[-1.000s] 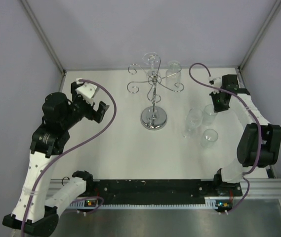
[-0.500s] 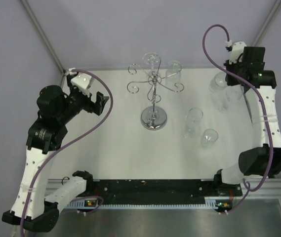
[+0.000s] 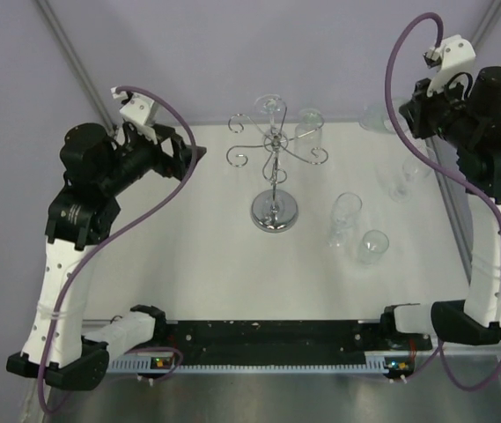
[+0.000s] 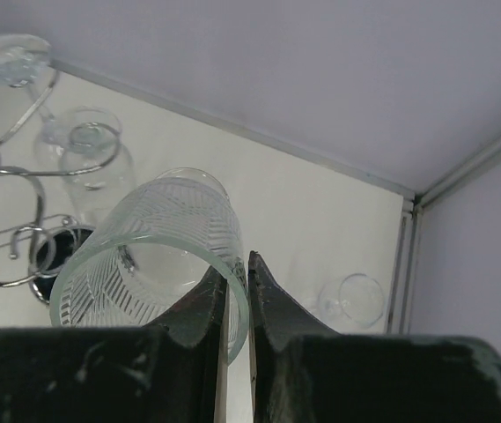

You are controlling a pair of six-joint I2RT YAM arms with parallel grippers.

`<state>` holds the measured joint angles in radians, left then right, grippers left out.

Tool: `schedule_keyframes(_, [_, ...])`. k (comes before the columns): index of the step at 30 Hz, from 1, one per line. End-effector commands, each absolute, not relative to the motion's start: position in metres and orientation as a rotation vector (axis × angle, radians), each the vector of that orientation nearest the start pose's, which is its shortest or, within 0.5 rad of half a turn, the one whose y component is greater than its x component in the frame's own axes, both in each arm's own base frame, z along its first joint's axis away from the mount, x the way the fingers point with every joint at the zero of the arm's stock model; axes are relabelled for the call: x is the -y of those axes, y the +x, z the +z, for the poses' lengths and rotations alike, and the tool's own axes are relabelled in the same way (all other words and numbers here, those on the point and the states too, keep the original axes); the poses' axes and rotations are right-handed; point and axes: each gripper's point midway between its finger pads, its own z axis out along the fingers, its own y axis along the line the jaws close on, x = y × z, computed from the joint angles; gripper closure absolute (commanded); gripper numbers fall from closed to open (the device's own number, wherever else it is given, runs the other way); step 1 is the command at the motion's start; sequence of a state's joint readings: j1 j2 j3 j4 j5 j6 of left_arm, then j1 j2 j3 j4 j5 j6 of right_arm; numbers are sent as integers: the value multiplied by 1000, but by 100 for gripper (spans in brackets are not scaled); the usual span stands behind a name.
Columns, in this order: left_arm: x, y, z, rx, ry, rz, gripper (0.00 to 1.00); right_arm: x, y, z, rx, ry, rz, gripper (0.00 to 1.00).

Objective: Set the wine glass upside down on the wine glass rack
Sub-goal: Pick up the wine glass at the center of the board.

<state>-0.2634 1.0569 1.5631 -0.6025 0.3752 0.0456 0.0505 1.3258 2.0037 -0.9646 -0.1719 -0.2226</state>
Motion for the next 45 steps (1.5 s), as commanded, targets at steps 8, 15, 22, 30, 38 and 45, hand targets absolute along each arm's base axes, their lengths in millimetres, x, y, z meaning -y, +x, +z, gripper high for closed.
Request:
schedule_keyframes(8, [172,271,521,-1436,536,-705,11,-115,272,575,-1401,-546,317,100])
schedule_keyframes(15, [197,280,526,-1452,555,-802,11,-160,267,581,-1346,-653,355,100])
schedule_keyframes(22, [213,282,529,-1455,565,-828,10,-200,260,587,-1292,-730,371,100])
schedule_keyframes(30, [231,280,515,-1500,566,-870,9,-233,258,582,-1276,-783,392,100])
schedule_keyframes(38, [248,282,495,-1538,613,-897,22,-244,257,575,-1285,-804,410,100])
schedule_keyframes(45, [259,287,483,-1561,651,-893,28,-246,253,576,-1278,-809,430,100])
